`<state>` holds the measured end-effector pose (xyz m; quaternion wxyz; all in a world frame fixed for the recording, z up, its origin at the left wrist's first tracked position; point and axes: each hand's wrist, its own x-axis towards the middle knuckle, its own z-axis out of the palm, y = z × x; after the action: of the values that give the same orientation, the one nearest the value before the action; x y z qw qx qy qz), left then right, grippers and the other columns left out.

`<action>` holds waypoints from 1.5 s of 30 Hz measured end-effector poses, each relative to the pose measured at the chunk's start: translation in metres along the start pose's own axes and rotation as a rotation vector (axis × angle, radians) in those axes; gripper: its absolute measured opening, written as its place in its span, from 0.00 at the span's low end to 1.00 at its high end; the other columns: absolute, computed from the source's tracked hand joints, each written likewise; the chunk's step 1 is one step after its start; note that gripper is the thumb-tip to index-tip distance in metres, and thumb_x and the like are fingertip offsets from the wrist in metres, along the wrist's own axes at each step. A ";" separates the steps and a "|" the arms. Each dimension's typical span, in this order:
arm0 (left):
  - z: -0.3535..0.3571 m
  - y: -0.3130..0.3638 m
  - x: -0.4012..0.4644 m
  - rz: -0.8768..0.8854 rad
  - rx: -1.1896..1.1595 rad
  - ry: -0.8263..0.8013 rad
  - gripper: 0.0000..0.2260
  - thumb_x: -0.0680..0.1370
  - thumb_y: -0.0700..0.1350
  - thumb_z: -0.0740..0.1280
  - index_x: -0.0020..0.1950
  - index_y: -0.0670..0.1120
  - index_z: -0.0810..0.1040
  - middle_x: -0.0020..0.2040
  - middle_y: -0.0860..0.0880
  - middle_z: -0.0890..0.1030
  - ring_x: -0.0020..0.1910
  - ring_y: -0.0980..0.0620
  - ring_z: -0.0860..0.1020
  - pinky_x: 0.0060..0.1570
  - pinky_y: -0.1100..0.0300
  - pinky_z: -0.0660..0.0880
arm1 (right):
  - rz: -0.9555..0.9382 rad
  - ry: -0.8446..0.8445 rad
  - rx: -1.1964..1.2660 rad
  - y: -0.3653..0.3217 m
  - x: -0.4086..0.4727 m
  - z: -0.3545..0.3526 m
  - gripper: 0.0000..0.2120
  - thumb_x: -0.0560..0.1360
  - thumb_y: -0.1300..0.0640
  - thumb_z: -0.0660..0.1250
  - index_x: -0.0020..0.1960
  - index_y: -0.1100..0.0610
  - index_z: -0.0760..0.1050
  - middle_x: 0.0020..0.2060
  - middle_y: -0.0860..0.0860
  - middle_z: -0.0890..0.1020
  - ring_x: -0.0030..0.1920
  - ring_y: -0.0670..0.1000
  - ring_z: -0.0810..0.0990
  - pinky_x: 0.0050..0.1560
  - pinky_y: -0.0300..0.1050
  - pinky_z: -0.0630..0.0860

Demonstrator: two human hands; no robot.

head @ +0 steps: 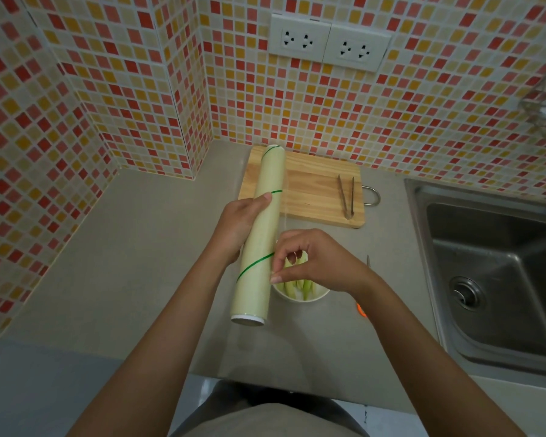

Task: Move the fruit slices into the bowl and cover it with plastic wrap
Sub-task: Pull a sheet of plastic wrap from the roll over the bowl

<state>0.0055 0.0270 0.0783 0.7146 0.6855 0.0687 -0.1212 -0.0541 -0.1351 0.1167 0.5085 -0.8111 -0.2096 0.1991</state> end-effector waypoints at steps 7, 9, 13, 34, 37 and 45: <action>-0.003 0.001 0.006 0.012 0.008 0.041 0.15 0.77 0.52 0.67 0.40 0.41 0.76 0.34 0.42 0.75 0.30 0.50 0.74 0.33 0.59 0.71 | 0.031 0.012 0.114 -0.002 -0.005 0.000 0.05 0.68 0.65 0.75 0.40 0.63 0.79 0.36 0.51 0.81 0.36 0.48 0.73 0.41 0.47 0.69; -0.002 0.000 0.006 0.022 0.013 0.039 0.14 0.77 0.52 0.67 0.40 0.41 0.76 0.35 0.41 0.74 0.31 0.49 0.73 0.33 0.59 0.70 | 0.053 0.022 0.080 -0.003 -0.004 0.003 0.08 0.65 0.65 0.77 0.40 0.62 0.79 0.34 0.48 0.79 0.34 0.46 0.72 0.41 0.47 0.69; 0.000 -0.001 0.006 0.026 0.016 0.023 0.15 0.77 0.52 0.67 0.39 0.41 0.76 0.36 0.41 0.75 0.32 0.48 0.74 0.35 0.58 0.70 | 0.072 0.008 0.067 -0.006 -0.003 0.004 0.13 0.62 0.66 0.79 0.43 0.62 0.78 0.32 0.51 0.78 0.32 0.41 0.72 0.38 0.38 0.71; -0.002 0.000 0.007 -0.055 -0.070 0.027 0.14 0.77 0.52 0.67 0.37 0.44 0.80 0.28 0.49 0.80 0.26 0.53 0.78 0.27 0.64 0.74 | -0.022 -0.265 0.085 0.016 -0.007 -0.012 0.06 0.64 0.63 0.77 0.37 0.57 0.82 0.39 0.49 0.79 0.40 0.45 0.75 0.48 0.42 0.72; 0.000 -0.001 0.002 -0.059 -0.086 0.017 0.14 0.77 0.53 0.66 0.38 0.44 0.80 0.28 0.49 0.80 0.26 0.52 0.78 0.26 0.62 0.75 | 0.009 -0.190 0.320 0.029 -0.010 -0.018 0.04 0.67 0.65 0.74 0.40 0.58 0.83 0.44 0.53 0.83 0.45 0.49 0.81 0.51 0.43 0.75; 0.011 0.000 -0.008 0.059 0.005 0.012 0.15 0.75 0.56 0.66 0.40 0.44 0.79 0.31 0.50 0.80 0.29 0.53 0.78 0.29 0.61 0.74 | 0.598 0.555 0.658 0.020 0.020 0.007 0.28 0.73 0.32 0.58 0.51 0.57 0.76 0.35 0.53 0.79 0.26 0.50 0.79 0.25 0.41 0.75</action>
<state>-0.0027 0.0166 0.0806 0.7158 0.6897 0.0528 -0.0961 -0.0386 -0.1269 0.0931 0.6938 -0.6550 0.2474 0.1686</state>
